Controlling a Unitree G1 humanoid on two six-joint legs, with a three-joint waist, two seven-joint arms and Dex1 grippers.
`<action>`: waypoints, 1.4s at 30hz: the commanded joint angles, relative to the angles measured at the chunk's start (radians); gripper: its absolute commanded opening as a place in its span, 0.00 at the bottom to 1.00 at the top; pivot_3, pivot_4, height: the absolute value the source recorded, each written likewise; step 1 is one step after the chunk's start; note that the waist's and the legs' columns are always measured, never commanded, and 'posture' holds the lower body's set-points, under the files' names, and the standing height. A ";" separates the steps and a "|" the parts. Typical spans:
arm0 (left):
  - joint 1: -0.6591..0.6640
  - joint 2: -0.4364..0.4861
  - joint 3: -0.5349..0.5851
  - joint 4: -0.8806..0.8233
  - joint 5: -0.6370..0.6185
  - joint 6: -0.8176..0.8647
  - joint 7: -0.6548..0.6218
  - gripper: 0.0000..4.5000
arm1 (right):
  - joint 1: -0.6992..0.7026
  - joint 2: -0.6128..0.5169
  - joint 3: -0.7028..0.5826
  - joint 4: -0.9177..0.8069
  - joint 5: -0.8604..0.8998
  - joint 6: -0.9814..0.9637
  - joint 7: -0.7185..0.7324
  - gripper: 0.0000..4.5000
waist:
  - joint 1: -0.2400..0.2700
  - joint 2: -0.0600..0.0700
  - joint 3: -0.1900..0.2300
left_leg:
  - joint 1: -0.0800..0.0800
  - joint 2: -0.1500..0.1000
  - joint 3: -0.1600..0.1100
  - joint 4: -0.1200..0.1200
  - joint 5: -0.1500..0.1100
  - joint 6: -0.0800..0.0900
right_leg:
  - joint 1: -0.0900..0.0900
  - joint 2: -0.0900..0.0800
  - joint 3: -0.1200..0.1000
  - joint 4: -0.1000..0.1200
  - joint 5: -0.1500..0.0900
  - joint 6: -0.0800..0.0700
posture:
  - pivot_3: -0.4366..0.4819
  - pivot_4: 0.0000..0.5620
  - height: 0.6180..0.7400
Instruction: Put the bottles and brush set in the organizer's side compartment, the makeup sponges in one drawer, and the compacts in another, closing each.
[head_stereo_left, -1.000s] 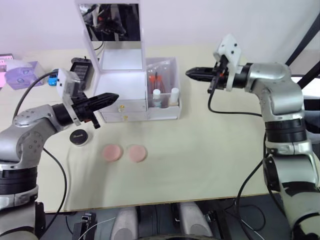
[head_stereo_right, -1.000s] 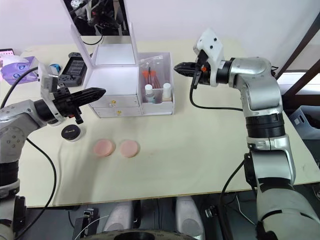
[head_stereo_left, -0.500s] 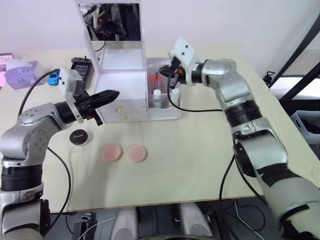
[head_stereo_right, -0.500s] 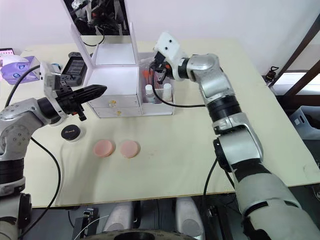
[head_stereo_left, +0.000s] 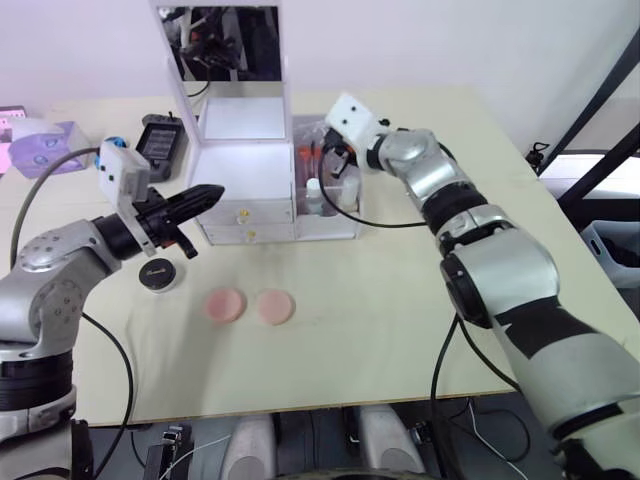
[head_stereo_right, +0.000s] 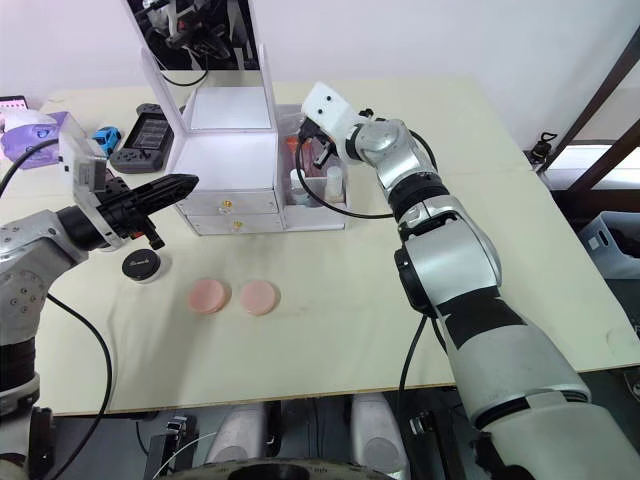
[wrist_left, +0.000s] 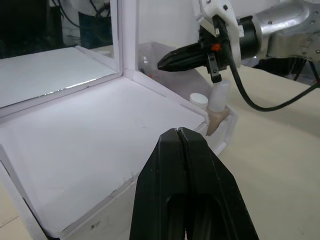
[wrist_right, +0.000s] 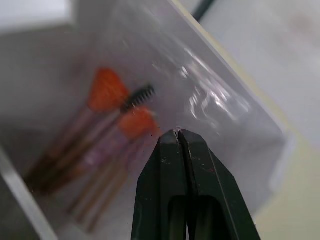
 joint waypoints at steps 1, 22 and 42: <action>-0.013 0.003 0.019 -0.029 -0.014 -0.006 0.003 0.00 | -0.038 -0.016 -0.033 -0.022 -0.003 -0.027 0.002 0.01 | -0.001 0.000 0.000 | 0.000 0.000 0.000 0.000 0.000 0.000 | 0.000 0.000 0.000 0.000 0.000 0.000 | 0.48 0.27 1.00; -0.011 0.102 0.102 0.209 0.074 -0.135 -0.110 0.40 | 0.587 -0.444 -0.352 -1.276 0.485 0.593 0.583 0.51 | 0.015 0.000 0.000 | 0.000 0.000 0.000 -0.001 0.000 0.000 | 0.000 0.000 -0.001 0.000 -0.001 0.001 | 0.48 0.27 1.00; 0.105 0.231 0.229 0.744 0.259 -0.528 -0.230 0.99 | 1.276 -0.568 -0.734 -1.449 0.530 0.505 0.345 1.00 | 0.007 -0.002 -0.001 | 0.005 0.001 0.007 0.000 -0.001 0.000 | 0.001 -0.002 0.002 -0.001 -0.002 0.002 | 0.48 0.27 1.00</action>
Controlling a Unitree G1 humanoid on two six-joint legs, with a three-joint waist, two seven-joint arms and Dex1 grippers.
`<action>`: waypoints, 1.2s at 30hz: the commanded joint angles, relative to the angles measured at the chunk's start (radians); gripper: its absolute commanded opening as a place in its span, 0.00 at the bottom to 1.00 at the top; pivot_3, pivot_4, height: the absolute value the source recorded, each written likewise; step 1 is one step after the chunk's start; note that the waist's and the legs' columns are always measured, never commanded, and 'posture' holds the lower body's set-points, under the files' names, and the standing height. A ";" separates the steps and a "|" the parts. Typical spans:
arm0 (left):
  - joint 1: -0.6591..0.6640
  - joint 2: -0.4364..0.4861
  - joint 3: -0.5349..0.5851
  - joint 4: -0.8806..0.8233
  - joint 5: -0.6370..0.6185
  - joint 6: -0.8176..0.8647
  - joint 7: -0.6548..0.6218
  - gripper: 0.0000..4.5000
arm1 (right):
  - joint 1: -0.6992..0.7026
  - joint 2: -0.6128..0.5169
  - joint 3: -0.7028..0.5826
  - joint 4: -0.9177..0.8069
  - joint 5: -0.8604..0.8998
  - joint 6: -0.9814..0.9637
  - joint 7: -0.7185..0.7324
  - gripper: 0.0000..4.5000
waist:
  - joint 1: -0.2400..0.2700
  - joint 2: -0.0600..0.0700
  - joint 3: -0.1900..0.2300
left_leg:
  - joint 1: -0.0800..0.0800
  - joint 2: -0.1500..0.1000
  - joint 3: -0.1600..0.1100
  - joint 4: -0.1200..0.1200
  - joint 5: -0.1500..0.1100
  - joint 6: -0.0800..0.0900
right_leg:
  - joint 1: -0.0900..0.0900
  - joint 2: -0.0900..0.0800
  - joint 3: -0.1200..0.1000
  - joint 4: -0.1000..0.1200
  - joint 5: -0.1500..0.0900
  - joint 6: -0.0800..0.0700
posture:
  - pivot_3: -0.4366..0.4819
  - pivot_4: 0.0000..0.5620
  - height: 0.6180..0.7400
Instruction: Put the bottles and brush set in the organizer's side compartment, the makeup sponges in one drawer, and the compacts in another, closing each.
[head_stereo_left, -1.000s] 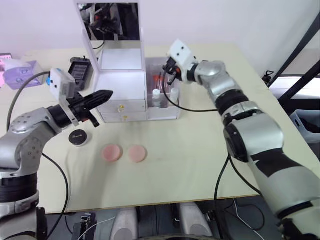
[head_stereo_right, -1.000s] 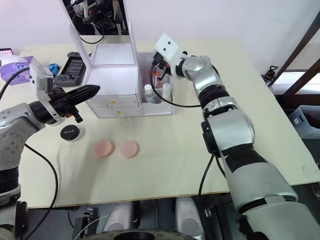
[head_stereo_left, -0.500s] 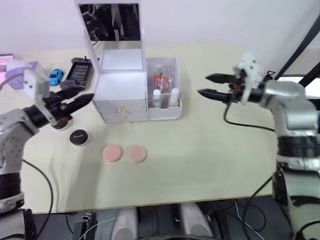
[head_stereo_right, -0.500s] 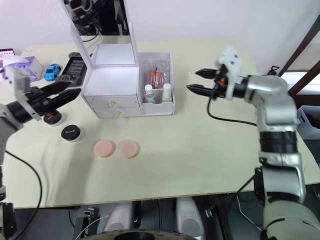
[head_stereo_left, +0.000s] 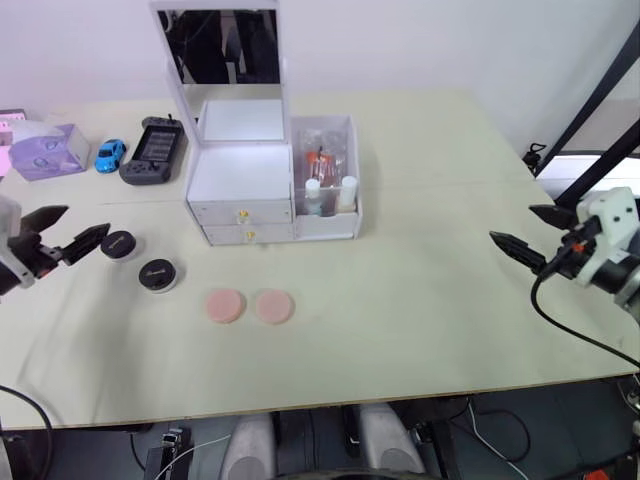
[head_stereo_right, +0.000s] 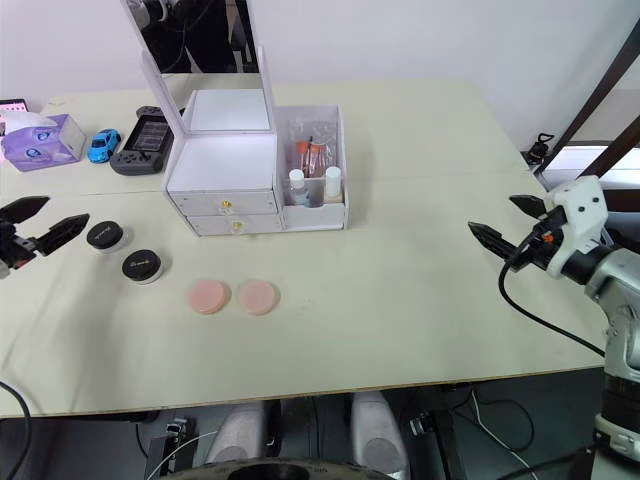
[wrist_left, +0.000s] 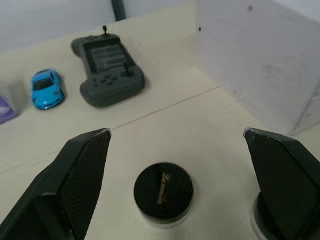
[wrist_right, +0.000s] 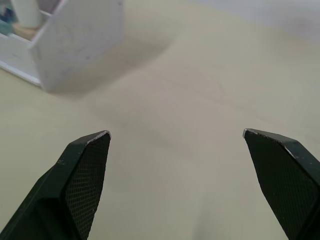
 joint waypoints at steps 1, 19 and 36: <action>-0.003 0.019 0.034 -0.024 -0.010 -0.010 -0.005 0.99 | -0.009 -0.019 0.007 0.004 -0.015 -0.045 -0.038 1.00 | 0.000 0.000 0.000 | 0.000 0.000 0.000 0.000 0.000 0.000 | 0.000 0.000 0.000 0.000 0.000 0.000 | 0.48 0.27 1.00; 0.212 -0.324 -0.085 -0.883 -0.176 0.357 0.380 0.99 | -0.258 -0.021 0.302 -0.339 0.159 0.238 -0.059 1.00 | 0.032 0.009 0.005 | -0.006 -0.017 -0.036 0.001 0.002 -0.002 | 0.016 -0.020 -0.035 -0.001 -0.008 0.002 | 0.48 0.27 1.00; 0.174 -0.707 -0.427 -0.979 0.088 0.268 0.746 0.99 | -0.420 -0.024 0.385 -0.437 0.267 0.362 -0.116 1.00 | 0.050 0.009 0.004 | -0.006 -0.018 -0.036 0.002 0.002 -0.002 | 0.017 -0.019 -0.034 -0.003 -0.008 0.002 | 0.48 0.27 1.00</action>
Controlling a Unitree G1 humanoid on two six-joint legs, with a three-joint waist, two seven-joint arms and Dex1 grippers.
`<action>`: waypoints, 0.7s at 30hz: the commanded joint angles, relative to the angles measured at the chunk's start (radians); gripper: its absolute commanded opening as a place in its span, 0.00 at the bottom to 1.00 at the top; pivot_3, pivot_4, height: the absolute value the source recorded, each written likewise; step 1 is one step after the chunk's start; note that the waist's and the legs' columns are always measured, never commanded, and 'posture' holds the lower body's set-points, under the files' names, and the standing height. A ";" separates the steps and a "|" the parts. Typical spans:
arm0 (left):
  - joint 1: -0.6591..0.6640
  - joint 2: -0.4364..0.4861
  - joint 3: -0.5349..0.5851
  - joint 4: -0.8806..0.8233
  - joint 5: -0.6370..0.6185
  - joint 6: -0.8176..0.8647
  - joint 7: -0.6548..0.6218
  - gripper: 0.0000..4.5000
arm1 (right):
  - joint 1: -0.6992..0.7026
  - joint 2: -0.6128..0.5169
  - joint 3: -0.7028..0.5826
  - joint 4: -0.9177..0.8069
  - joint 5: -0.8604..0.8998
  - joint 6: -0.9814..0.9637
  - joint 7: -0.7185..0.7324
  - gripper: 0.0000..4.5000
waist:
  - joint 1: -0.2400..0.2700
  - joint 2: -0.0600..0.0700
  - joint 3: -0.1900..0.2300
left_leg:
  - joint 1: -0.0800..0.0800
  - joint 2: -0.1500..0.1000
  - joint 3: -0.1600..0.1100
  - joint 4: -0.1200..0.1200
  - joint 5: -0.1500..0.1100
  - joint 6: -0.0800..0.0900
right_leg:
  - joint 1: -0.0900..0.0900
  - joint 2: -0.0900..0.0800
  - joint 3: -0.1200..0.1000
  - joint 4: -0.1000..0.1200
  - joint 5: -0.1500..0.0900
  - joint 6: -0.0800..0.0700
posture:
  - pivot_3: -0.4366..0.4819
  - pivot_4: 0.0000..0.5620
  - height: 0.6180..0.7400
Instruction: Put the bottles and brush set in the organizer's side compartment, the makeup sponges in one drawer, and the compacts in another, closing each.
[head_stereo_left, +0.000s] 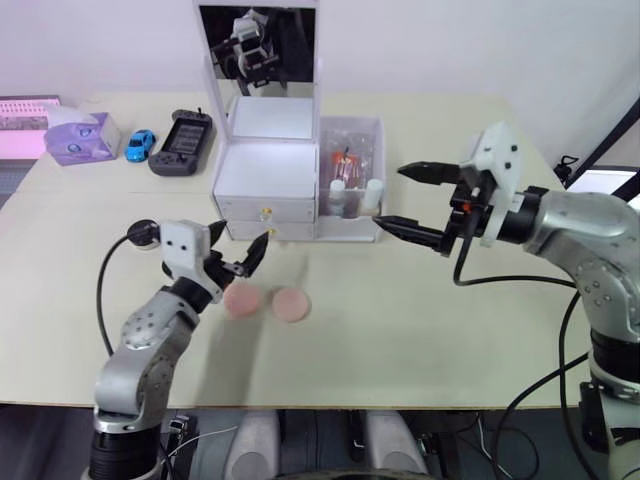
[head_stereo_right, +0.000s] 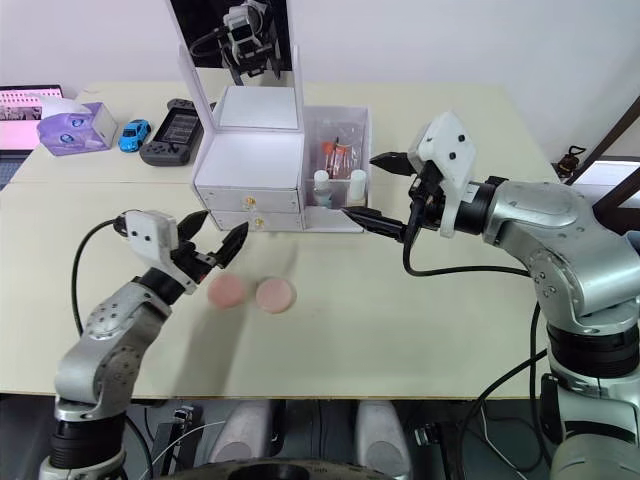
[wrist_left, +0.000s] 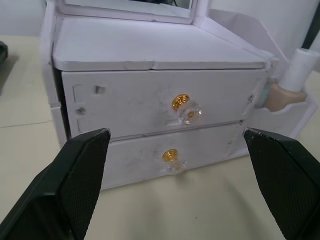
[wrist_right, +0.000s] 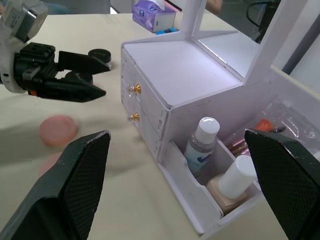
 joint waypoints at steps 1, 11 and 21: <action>-0.026 -0.038 -0.029 0.006 0.042 -0.050 0.036 0.99 | -0.003 -0.015 -0.022 -0.047 0.004 -0.007 -0.023 1.00 | 0.002 0.000 0.000 | 0.000 0.000 0.000 0.000 0.000 0.000 | 0.000 0.000 0.000 0.000 0.000 0.000 | 0.48 0.27 1.00; -0.068 -0.146 -0.098 0.072 0.126 -0.088 0.108 0.70 | -0.011 -0.025 -0.010 -0.047 0.004 -0.004 -0.043 1.00 | 0.003 0.000 0.000 | 0.000 0.000 0.000 0.001 0.000 0.000 | 0.000 0.000 0.000 0.000 0.000 0.001 | 0.48 0.27 1.00; -0.118 -0.198 -0.116 0.129 0.188 -0.133 0.137 0.70 | -0.037 -0.035 0.017 -0.040 -0.018 -0.016 -0.041 1.00 | 0.003 0.000 0.000 | 0.000 0.000 0.000 0.001 0.000 0.000 | 0.000 0.000 -0.001 0.000 -0.002 0.003 | 0.48 0.27 1.00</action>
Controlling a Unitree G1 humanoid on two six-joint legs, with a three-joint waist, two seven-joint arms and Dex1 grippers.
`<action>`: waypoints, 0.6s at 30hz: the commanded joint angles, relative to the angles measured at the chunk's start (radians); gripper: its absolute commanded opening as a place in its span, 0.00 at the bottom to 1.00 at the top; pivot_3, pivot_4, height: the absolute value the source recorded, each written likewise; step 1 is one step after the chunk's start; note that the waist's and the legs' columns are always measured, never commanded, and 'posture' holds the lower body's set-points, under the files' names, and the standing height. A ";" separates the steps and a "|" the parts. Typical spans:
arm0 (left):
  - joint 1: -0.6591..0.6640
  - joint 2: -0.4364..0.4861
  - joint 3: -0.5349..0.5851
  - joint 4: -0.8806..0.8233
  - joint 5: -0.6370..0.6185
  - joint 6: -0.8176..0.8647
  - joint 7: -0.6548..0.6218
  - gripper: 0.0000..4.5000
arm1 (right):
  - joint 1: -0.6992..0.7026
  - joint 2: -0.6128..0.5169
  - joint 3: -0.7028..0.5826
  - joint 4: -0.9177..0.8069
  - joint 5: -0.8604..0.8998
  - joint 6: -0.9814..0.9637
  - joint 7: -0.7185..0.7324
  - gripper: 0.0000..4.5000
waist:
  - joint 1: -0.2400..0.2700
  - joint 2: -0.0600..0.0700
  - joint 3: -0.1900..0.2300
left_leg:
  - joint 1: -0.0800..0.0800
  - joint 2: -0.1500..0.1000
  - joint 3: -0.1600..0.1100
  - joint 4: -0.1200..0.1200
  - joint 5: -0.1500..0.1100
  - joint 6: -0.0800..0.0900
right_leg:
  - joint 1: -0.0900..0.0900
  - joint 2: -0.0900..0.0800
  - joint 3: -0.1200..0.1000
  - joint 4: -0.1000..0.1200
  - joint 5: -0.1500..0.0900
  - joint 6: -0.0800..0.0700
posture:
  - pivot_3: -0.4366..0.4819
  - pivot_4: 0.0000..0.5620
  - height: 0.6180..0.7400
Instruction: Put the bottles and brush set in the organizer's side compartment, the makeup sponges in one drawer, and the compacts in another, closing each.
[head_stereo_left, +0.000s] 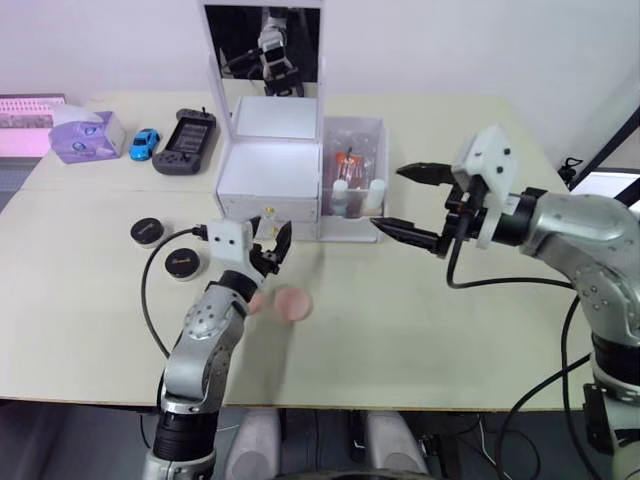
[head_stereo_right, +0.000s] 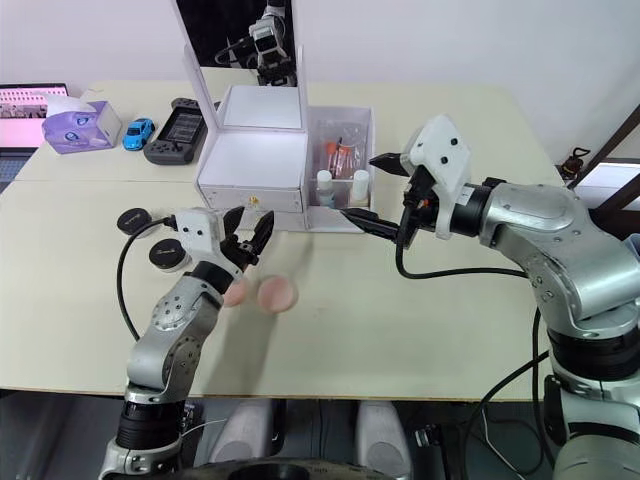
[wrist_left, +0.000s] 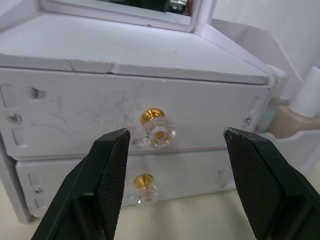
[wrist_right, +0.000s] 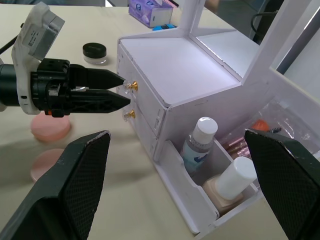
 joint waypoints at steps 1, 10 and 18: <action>-0.017 -0.006 -0.005 -0.013 0.018 -0.035 0.010 0.70 | -0.025 -0.016 -0.007 -0.025 -0.010 -0.020 -0.004 1.00 | 0.000 0.000 0.000 | 0.000 0.000 0.000 0.000 0.000 0.000 | 0.000 0.000 0.000 0.000 0.000 0.000 | 0.48 0.27 1.00; -0.030 -0.010 -0.005 0.007 0.037 -0.056 0.012 0.39 | -0.029 -0.014 0.003 -0.026 -0.029 -0.034 -0.016 1.00 | 0.000 0.000 0.000 | 0.000 0.000 0.000 0.000 0.000 0.000 | 0.000 0.000 0.000 -0.001 0.002 -0.003 | 0.48 0.27 1.00; 0.029 0.039 -0.022 -0.084 0.030 -0.042 -0.048 0.06 | -0.032 0.001 0.009 -0.023 -0.042 -0.056 -0.027 1.00 | -0.001 0.000 0.000 | -0.001 0.000 0.000 -0.001 0.000 0.000 | 0.000 0.000 0.000 -0.001 0.001 -0.002 | 0.48 0.27 1.00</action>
